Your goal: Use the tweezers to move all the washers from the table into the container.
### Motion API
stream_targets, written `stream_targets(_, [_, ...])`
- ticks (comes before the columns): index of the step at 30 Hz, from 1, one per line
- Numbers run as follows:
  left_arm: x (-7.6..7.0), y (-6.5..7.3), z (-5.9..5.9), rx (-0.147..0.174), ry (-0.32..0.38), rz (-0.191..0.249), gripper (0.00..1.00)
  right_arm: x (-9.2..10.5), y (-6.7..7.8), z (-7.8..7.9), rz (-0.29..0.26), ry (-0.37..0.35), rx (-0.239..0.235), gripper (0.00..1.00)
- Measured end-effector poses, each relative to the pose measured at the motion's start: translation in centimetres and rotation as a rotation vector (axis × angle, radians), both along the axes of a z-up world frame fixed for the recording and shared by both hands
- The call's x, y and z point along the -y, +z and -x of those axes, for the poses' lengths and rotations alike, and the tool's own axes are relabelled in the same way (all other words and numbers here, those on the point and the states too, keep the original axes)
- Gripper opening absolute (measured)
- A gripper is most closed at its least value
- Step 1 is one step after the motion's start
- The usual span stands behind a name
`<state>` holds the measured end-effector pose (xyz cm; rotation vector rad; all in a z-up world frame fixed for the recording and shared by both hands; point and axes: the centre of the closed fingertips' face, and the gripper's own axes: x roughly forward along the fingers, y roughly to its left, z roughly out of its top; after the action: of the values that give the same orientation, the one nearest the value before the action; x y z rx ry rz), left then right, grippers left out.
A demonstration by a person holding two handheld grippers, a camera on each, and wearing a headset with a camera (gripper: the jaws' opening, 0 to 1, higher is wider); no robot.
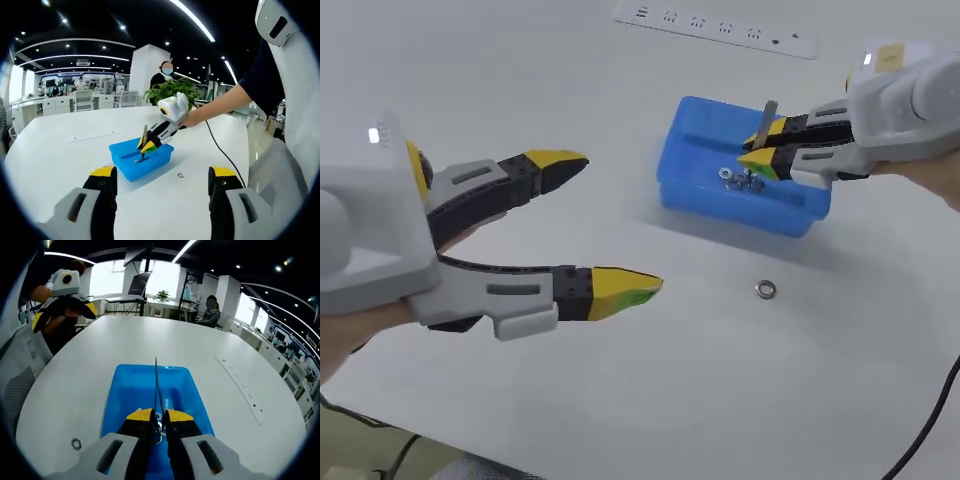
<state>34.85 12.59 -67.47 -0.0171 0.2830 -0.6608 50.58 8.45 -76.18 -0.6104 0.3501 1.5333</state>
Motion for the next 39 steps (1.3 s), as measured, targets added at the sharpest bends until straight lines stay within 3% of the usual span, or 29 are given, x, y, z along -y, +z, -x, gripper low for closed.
stream_targets(13, [0.0, 0.2, -0.6, -0.009, 0.002, 0.019, 0.8, 0.3, 0.4, 0.5, -0.009, -0.011, -0.01, 0.1])
stream_targets(24, [1.4, 1.6, -3.4, 0.026, -0.037, 0.036, 0.78, 0.8, 2.3, -1.0, -0.061, -0.057, -0.004, 0.09])
stream_targets(29, [1.8, 1.6, -5.2, 0.041, -0.068, 0.002, 0.78, 0.7, 2.4, -0.6, -0.07, -0.053, -0.014, 0.08])
stream_targets(33, [2.5, 2.4, -6.9, 0.061, -0.091, 0.033, 0.76, 0.3, 2.2, 0.4, -0.062, -0.022, -0.017, 0.08])
stream_targets(36, [3.3, 2.5, -8.6, 0.041, -0.118, 0.101, 0.74, 0.1, 2.2, 0.8, -0.055, -0.006, -0.009, 0.08])
stream_targets(39, [4.0, 2.4, -10.9, 0.055, -0.137, 0.089, 0.7, 0.1, 2.6, 1.2, -0.054, 0.011, 0.001, 0.08])
